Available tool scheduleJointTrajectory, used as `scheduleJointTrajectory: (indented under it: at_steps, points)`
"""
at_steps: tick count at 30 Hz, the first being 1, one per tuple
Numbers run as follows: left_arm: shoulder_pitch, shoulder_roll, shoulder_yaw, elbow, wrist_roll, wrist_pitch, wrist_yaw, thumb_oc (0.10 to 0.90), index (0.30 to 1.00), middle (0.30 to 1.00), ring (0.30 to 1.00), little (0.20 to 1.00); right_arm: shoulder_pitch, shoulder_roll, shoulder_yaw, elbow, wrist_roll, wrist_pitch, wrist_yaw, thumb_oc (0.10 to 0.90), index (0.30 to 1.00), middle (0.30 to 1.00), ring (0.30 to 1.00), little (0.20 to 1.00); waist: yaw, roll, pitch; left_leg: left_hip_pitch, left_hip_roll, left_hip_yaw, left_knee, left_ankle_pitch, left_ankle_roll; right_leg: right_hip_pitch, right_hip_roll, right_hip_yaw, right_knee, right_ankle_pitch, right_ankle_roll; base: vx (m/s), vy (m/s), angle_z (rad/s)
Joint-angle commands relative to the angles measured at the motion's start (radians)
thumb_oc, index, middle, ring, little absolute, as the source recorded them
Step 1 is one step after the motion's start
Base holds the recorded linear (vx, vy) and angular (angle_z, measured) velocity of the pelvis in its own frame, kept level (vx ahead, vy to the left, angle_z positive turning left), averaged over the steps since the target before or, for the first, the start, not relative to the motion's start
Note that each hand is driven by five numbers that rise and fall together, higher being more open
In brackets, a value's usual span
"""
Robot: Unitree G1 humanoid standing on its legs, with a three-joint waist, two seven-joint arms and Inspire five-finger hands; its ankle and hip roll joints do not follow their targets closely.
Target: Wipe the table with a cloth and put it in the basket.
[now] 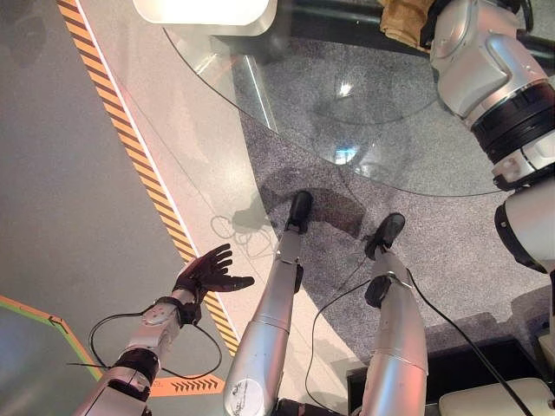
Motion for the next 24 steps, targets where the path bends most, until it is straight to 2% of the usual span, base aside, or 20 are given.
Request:
scheduleJointTrajectory:
  at_steps: [1, 11, 20, 24]
  points:
    - [0.109, 0.001, -0.002, 0.014, 0.037, -0.013, 0.011, 0.8, 0.9, 0.9, 0.9, 0.9, -0.077, -0.009, 0.056, -0.154, -0.1, -0.076, -0.012, 0.1, 0.3, 0.3, 0.3, 0.2, 0.007, 0.045, -0.008, -0.009, -0.017, 0.06, 0.073, -0.068, 0.06, 0.06, 0.002, -0.001, -0.011, -0.047, 0.017, 0.0, 0.0, 0.0]
    - [0.094, -0.012, 0.001, 0.021, 0.053, -0.009, 0.014, 0.8, 0.9, 0.9, 0.9, 0.9, -0.001, 0.041, 0.049, -0.347, -0.182, -0.088, 0.078, 0.1, 0.3, 0.3, 0.3, 0.2, 0.006, 0.045, -0.008, -0.019, -0.02, 0.059, 0.076, -0.065, 0.065, 0.048, 0.006, 0.005, -0.006, -0.045, 0.02, 0.0, 0.0, 0.0]
    - [0.083, -0.02, 0.007, 0.022, 0.063, -0.001, 0.025, 0.8, 0.9, 0.9, 0.9, 0.9, 0.048, 0.059, 0.033, -0.413, -0.209, -0.1, 0.093, 0.1, 0.3, 0.3, 0.3, 0.2, 0.004, 0.041, -0.008, -0.028, -0.021, 0.055, 0.083, -0.065, 0.066, 0.04, 0.008, 0.007, -0.001, -0.041, 0.022, 0.0, 0.0, 0.0]
    - [0.067, -0.014, 0.008, 0.027, 0.055, 0.013, 0.022, 0.8, 0.9, 0.9, 0.9, 0.9, 0.056, 0.062, 0.034, -0.408, -0.217, -0.071, 0.089, 0.1, 0.3, 0.3, 0.3, 0.2, 0.001, 0.042, -0.008, -0.027, -0.02, 0.056, 0.084, -0.064, 0.066, 0.039, 0.007, 0.008, 0.001, -0.039, 0.023, 0.0, 0.0, 0.0]
